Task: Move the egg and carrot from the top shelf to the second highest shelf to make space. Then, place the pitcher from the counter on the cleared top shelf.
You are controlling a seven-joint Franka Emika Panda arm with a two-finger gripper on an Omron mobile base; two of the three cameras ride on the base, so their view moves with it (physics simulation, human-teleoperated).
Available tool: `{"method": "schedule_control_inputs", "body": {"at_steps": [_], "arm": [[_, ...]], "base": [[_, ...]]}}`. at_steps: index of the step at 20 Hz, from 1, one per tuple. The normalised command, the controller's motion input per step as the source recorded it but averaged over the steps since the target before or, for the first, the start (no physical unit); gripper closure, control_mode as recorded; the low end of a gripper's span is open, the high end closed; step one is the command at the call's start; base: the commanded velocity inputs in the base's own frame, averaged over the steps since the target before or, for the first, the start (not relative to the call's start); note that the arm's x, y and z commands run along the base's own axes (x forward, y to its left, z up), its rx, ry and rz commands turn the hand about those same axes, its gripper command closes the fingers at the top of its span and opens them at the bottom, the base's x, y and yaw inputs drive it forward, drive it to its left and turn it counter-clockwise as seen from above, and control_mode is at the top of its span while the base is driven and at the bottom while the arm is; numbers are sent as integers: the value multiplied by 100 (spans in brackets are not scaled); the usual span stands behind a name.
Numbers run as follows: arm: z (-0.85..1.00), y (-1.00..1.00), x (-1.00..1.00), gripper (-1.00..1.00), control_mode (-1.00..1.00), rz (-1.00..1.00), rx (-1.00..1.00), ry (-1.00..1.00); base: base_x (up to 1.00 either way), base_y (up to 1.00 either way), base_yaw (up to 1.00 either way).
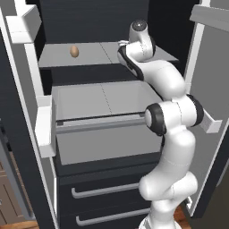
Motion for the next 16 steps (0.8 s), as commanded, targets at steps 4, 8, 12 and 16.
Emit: {"method": "schedule_control_inputs", "body": {"at_steps": [4, 8, 12, 16], "arm": [[-26, -15, 33, -100, -100, 0, 0, 2], [-32, -8, 27, 100, -100, 0, 0, 3], [-33, -1, 5, 100, -100, 0, 0, 0], [-4, 0, 0, 100, -100, 0, 0, -2]], "base": [[0, 0, 0], [0, 0, 0], [0, 0, 0], [0, 0, 0]]}}
